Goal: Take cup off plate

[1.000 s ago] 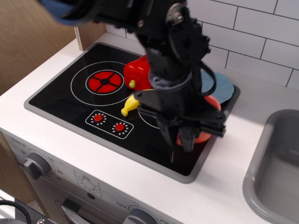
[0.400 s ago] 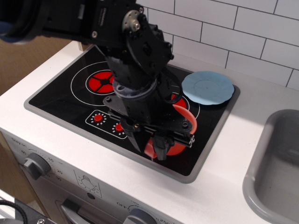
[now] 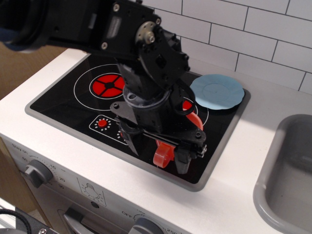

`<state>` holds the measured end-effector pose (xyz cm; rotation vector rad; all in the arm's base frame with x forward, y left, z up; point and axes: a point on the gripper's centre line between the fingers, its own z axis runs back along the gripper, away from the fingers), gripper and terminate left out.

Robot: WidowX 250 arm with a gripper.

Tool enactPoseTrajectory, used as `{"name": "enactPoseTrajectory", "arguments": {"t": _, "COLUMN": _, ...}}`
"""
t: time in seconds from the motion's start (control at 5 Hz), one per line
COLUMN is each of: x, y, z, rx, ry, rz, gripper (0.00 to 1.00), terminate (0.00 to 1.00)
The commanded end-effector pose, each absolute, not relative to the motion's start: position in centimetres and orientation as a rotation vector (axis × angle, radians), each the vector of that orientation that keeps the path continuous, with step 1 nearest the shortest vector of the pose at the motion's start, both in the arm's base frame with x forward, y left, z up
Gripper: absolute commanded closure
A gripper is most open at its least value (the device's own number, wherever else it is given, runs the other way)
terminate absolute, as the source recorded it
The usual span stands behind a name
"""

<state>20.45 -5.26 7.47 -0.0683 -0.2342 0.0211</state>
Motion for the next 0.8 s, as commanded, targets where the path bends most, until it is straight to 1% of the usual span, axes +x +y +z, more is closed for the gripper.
{"name": "enactPoseTrajectory", "arguments": {"t": 0.0, "x": 22.5, "y": -5.5, "z": 13.4, "rx": -0.099, "ry": -0.333, "rz": 0.062, "gripper": 0.0, "terminate": 0.0}}
{"name": "enactPoseTrajectory", "arguments": {"t": 0.2, "x": 23.7, "y": -4.8, "z": 15.3, "rx": -0.069, "ry": -0.398, "rz": 0.085, "gripper": 0.0, "terminate": 0.0}}
{"name": "enactPoseTrajectory", "arguments": {"t": 0.4, "x": 23.7, "y": -4.8, "z": 15.3, "rx": -0.069, "ry": -0.398, "rz": 0.085, "gripper": 0.0, "terminate": 0.0}}
{"name": "enactPoseTrajectory", "arguments": {"t": 0.6, "x": 23.7, "y": -4.8, "z": 15.3, "rx": -0.069, "ry": -0.398, "rz": 0.085, "gripper": 0.0, "terminate": 1.0}}
